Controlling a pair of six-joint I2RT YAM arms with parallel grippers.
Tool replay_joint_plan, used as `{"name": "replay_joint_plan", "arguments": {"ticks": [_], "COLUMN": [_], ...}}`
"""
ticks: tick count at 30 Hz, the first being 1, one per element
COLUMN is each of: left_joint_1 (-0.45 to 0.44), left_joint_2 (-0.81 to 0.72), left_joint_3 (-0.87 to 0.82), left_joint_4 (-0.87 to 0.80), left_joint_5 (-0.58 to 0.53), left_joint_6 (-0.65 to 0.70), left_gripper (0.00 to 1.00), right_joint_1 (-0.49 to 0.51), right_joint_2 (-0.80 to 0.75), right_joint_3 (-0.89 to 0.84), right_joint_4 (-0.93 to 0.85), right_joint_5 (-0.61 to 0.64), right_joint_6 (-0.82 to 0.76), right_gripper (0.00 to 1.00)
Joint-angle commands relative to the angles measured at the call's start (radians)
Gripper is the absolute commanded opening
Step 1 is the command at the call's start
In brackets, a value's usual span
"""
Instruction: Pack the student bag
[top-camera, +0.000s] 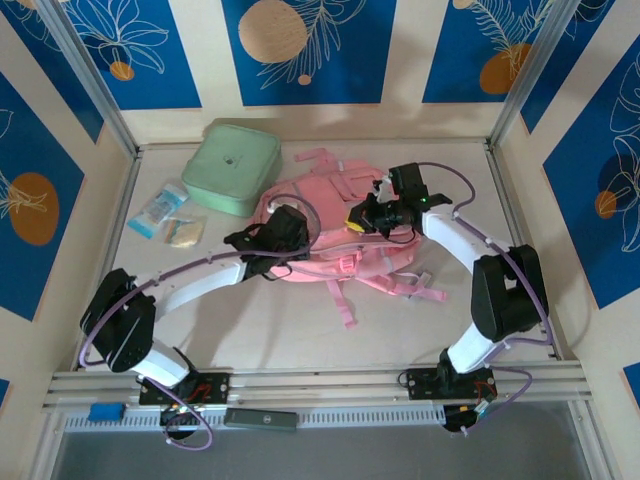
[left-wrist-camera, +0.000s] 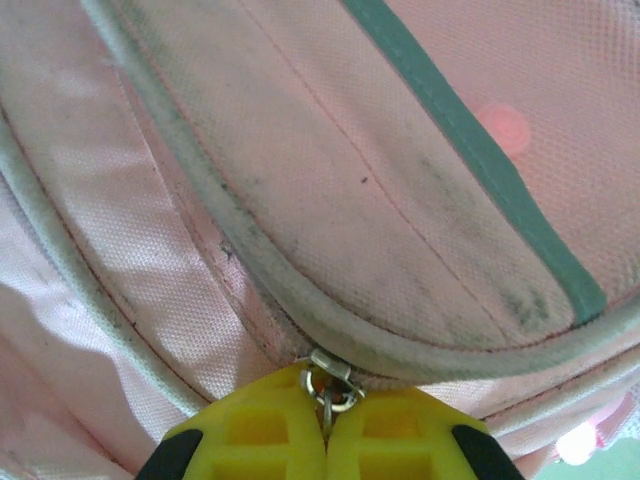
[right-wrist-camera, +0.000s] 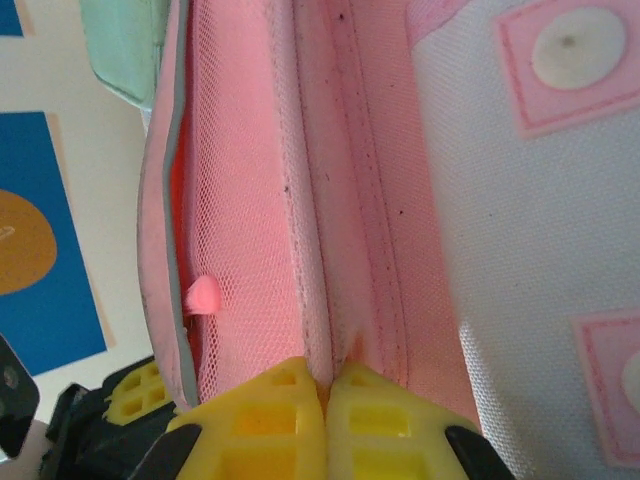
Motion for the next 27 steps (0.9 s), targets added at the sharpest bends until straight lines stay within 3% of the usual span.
{"name": "replay_joint_plan", "arguments": {"ticks": [1,5,9,13,16,19,27], "left_joint_1": [0.032,-0.052,-0.122,-0.180,-0.194,-0.190,-0.191], "left_joint_2": [0.010,0.038,0.119,0.207,0.237,0.242,0.246], "left_joint_3": [0.021,0.071,0.148,0.248,0.278,0.277,0.285], "left_joint_4": [-0.075,-0.050,-0.003,0.038,0.038,0.022,0.020], "left_joint_5": [0.025,0.073,0.124,0.152,0.122,0.116,0.143], "left_joint_6": [0.141,0.129,0.017,-0.100,-0.109,-0.104,-0.094], "left_gripper": [0.00,0.00,0.00,0.00,0.00,0.00,0.00], "right_joint_1": [-0.058,-0.083,-0.111,-0.142,-0.144,-0.141,-0.099], "right_joint_2": [0.024,0.069,0.165,0.253,0.180,0.086,-0.070], "right_joint_3": [0.108,0.160,0.300,0.365,0.260,0.094,-0.178], "right_joint_4": [-0.077,-0.062,-0.120,-0.114,-0.081,0.033,0.136], "right_joint_5": [0.049,0.051,0.070,-0.075,-0.076,-0.146,-0.055], "right_joint_6": [-0.141,-0.175,-0.209,-0.174,-0.126,-0.027,0.132], "right_gripper": [0.00,0.00,0.00,0.26,0.43,0.52,0.51]}}
